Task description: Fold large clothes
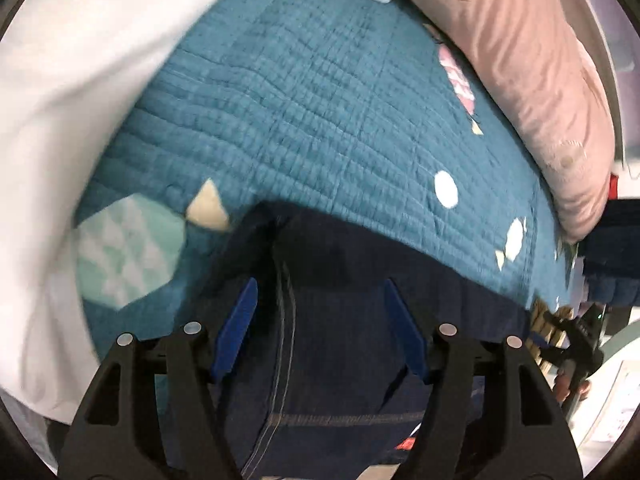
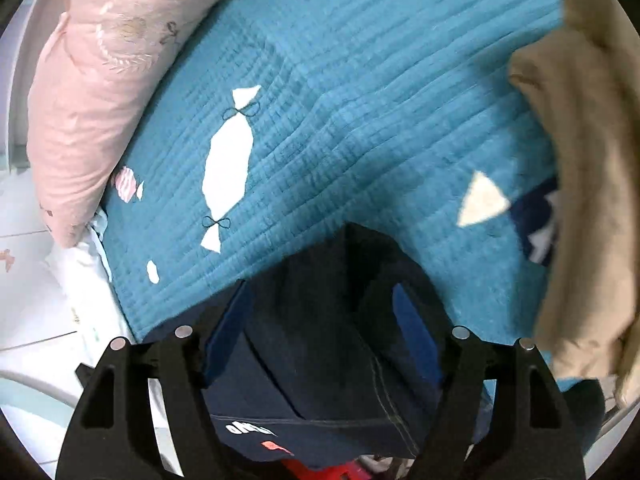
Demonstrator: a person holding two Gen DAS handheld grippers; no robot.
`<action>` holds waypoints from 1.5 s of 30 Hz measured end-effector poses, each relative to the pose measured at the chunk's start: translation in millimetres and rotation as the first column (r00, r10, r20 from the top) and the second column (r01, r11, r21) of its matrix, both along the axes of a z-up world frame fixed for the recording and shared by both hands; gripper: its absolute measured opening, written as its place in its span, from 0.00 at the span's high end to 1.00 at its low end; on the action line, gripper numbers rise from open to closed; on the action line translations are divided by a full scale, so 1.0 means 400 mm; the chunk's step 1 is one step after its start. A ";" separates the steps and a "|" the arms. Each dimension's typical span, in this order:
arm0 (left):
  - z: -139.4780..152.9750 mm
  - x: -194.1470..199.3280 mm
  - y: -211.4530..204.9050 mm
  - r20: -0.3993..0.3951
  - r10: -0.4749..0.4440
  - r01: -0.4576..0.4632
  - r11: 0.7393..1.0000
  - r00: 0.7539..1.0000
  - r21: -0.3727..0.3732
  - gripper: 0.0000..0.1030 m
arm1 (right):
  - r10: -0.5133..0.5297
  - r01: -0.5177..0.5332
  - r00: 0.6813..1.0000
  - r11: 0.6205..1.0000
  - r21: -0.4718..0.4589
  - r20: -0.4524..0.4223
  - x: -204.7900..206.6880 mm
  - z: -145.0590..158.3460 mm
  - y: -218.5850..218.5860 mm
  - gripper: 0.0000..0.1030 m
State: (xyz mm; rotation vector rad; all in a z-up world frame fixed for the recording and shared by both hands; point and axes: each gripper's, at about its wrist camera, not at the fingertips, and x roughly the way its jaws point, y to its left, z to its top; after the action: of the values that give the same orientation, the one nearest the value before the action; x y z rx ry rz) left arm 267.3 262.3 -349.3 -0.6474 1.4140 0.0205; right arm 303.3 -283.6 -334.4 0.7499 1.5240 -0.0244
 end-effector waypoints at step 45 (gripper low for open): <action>0.204 -0.081 -0.196 0.171 -0.169 0.106 0.940 0.971 0.323 0.07 | 0.207 -0.129 0.901 0.967 -0.218 0.382 -0.153 0.328 0.170 0.15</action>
State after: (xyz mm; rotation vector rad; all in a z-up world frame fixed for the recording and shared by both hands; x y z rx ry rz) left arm 235.0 183.9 -267.8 -0.2781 1.2274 0.0659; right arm 242.0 -215.4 -203.1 0.4345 1.1654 0.1099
